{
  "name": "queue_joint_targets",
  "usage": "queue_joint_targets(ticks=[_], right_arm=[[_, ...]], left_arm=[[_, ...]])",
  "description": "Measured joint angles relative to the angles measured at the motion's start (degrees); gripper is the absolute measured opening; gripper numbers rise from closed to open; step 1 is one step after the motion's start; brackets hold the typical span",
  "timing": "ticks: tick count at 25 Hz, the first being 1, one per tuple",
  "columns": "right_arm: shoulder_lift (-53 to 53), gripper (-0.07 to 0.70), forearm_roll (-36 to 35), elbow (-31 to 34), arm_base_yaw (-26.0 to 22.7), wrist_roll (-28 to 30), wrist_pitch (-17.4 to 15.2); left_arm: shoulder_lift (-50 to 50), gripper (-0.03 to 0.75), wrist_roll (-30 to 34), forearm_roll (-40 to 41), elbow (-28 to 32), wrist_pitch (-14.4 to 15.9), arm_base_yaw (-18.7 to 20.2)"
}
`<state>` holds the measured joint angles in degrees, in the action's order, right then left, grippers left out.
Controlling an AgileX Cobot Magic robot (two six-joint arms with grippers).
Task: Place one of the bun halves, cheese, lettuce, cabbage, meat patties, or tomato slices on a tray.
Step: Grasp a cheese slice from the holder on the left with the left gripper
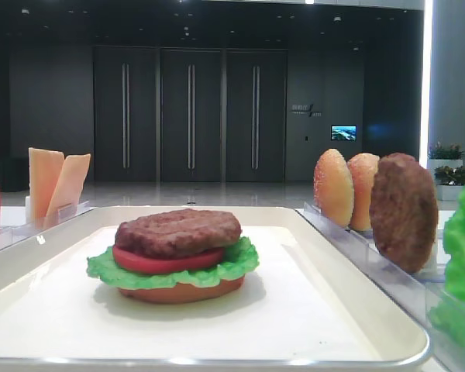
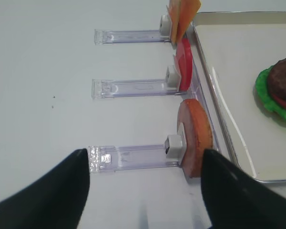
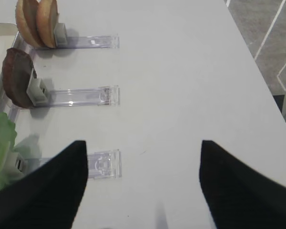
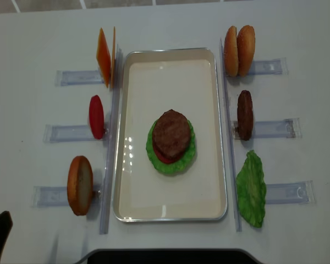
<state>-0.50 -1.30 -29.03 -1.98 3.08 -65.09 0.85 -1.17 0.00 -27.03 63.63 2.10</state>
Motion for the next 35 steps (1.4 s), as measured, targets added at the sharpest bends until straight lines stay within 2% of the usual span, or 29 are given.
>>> queue_joint_targets(ticks=[28,32,35], right_arm=[[0.0,0.472,0.0,0.0,0.0,0.0,0.1],[0.0,0.472,0.0,0.0,0.0,0.0,0.1],[0.0,0.472,0.0,0.0,0.0,0.0,0.1]], left_arm=[[-0.1,0.349,0.0,0.0,-0.1,0.1,0.0],[-9.0,0.344,-3.3,0.0,-1.8,0.1,0.0],[-21.9,0.344,-5.1,0.0,-3.8,-2.5,0.0]])
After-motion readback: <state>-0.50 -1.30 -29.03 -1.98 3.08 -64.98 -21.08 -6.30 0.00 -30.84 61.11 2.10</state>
